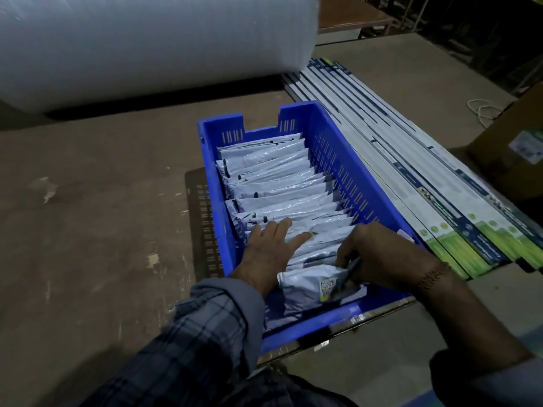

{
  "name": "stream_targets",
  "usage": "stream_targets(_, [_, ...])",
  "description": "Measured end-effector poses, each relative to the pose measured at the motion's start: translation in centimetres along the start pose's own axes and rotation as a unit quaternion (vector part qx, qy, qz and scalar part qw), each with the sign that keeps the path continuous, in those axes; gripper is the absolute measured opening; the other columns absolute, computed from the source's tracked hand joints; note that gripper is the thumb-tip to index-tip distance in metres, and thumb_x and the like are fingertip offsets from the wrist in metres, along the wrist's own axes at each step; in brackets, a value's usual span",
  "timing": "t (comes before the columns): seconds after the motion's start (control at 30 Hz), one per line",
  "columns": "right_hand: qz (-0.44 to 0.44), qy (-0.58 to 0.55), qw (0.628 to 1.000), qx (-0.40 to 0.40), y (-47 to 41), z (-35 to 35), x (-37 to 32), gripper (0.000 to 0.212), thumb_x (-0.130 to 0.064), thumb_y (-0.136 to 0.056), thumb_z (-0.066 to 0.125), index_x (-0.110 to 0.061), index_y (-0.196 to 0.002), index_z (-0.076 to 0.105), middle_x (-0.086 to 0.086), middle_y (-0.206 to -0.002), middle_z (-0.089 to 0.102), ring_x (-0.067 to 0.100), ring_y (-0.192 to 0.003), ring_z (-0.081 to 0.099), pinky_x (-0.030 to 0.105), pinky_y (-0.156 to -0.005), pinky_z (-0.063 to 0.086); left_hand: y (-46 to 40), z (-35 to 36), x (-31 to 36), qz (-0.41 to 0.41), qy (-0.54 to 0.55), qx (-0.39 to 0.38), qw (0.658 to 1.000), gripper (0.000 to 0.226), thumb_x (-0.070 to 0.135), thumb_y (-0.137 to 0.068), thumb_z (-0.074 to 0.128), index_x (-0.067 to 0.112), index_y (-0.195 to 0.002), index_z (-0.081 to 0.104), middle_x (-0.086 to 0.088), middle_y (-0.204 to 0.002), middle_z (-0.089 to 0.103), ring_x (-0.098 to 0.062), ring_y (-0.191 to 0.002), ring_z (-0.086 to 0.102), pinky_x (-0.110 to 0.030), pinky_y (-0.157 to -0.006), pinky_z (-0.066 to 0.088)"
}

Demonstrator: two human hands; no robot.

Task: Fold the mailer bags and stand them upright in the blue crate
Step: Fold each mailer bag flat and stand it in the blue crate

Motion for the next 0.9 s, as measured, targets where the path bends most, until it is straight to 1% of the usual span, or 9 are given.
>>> stream_targets(0.07, [-0.014, 0.023, 0.999, -0.020, -0.3, 1.4, -0.3, 0.033, -0.019, -0.065, 0.093, -0.028, -0.096, 0.084, -0.009, -0.091, 0.079, 0.006, -0.088, 0.072, 0.028, -0.082, 0.059, 0.2, -0.5, 0.0, -0.011, -0.029, -0.009, 0.999, 0.101, 0.023, -0.095, 0.071, 0.043, -0.166, 0.002, -0.012, -0.170, 0.010, -0.035, -0.150, 0.025, -0.055, -0.118, 0.026])
stream_targets(0.13, [-0.036, 0.048, 0.998, -0.036, -0.5, 3.0, -0.7, 0.030, -0.019, -0.068, 0.088, -0.029, -0.095, 0.083, -0.007, -0.090, 0.079, 0.011, -0.088, 0.074, 0.030, -0.081, 0.059, 0.3, -0.6, 0.3, -0.006, -0.067, -0.010, 0.998, 0.119, 0.034, -0.085, 0.085, 0.044, -0.165, -0.003, -0.012, -0.169, 0.008, -0.035, -0.148, 0.025, -0.054, -0.117, 0.028])
stream_targets(0.2, [-0.047, 0.077, 0.995, -0.046, -1.2, 3.8, -0.9, 0.027, -0.021, -0.070, 0.086, -0.030, -0.095, 0.083, -0.007, -0.091, 0.078, 0.014, -0.087, 0.073, 0.033, -0.080, 0.060, 0.3, -0.6, 0.4, -0.006, -0.062, -0.013, 0.998, 0.126, 0.042, -0.079, 0.089, 0.044, -0.165, -0.003, -0.011, -0.169, 0.008, -0.034, -0.148, 0.026, -0.054, -0.117, 0.028])
stream_targets(0.33, [-0.081, 0.171, 0.980, -0.066, -2.7, 4.5, -1.6, 0.021, -0.032, -0.077, 0.082, -0.027, -0.098, 0.082, -0.001, -0.096, 0.076, 0.023, -0.092, 0.070, 0.035, -0.079, 0.059, 0.3, -0.6, 0.6, 0.000, -0.047, -0.028, 0.998, 0.131, 0.042, -0.073, 0.093, 0.044, -0.164, -0.001, -0.011, -0.170, 0.006, -0.035, -0.149, 0.024, -0.054, -0.118, 0.026])
stream_targets(0.47, [-0.119, 0.254, 0.955, -0.100, -3.7, 5.1, -2.4, 0.037, -0.041, -0.077, 0.080, -0.015, -0.103, 0.075, 0.013, -0.099, 0.071, 0.035, -0.093, 0.068, 0.032, -0.072, 0.047, 0.5, -0.7, 0.5, -0.003, 0.006, -0.036, 0.999, 0.133, 0.044, -0.067, 0.094, 0.046, -0.164, 0.003, -0.011, -0.169, 0.008, -0.037, -0.146, 0.026, -0.051, -0.118, 0.025])
stream_targets(0.6, [-0.140, 0.284, 0.946, -0.071, -4.5, 5.2, -2.4, 0.038, -0.040, -0.077, 0.075, -0.011, -0.102, 0.071, 0.016, -0.100, 0.070, 0.039, -0.089, 0.070, 0.036, -0.072, 0.051, 0.5, -0.2, 0.5, -0.008, 0.032, -0.050, 0.998, 0.125, 0.045, -0.073, 0.085, 0.047, -0.164, -0.001, -0.010, -0.172, 0.002, -0.038, -0.149, 0.021, -0.055, -0.119, 0.023])
stream_targets(0.73, [-0.127, 0.273, 0.952, -0.058, -5.2, 5.4, -2.3, 0.033, -0.031, -0.079, 0.072, -0.008, -0.102, 0.072, 0.020, -0.102, 0.070, 0.041, -0.093, 0.069, 0.036, -0.071, 0.047, 0.7, 0.0, 0.4, -0.030, 0.134, -0.084, 0.987, 0.115, 0.065, -0.080, 0.073, 0.048, -0.164, -0.004, -0.005, -0.174, -0.014, -0.040, -0.156, 0.003, -0.061, -0.123, 0.003])
stream_targets(0.83, [-0.134, 0.273, 0.952, -0.032, -5.3, 5.2, -2.2, 0.032, -0.029, -0.079, 0.070, -0.013, -0.106, 0.073, 0.017, -0.101, 0.071, 0.039, -0.092, 0.068, 0.034, -0.069, 0.041, 1.0, -0.1, 0.4, -0.031, 0.110, -0.146, 0.983, 0.154, 0.079, -0.058, 0.087, 0.041, -0.163, -0.021, -0.008, -0.170, -0.032, -0.043, -0.157, -0.014, -0.069, -0.121, -0.010])
stream_targets(0.9, [-0.144, 0.261, 0.954, -0.020, -5.3, 5.0, -2.4, 0.028, -0.026, -0.078, 0.070, -0.015, -0.104, 0.074, 0.016, -0.097, 0.072, 0.039, -0.091, 0.068, 0.035, -0.068, 0.041, 1.1, -0.4, 0.5, -0.038, 0.049, -0.134, 0.989, 0.164, 0.073, -0.054, 0.092, 0.037, -0.162, -0.025, -0.012, -0.171, -0.029, -0.043, -0.158, -0.008, -0.070, -0.121, -0.005])
Point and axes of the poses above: each hand's wrist, its own y-axis away from the middle knuckle, its own z-axis out of the palm, x = y × z, the point moved 3 cm from there along -y, towards the middle knuckle
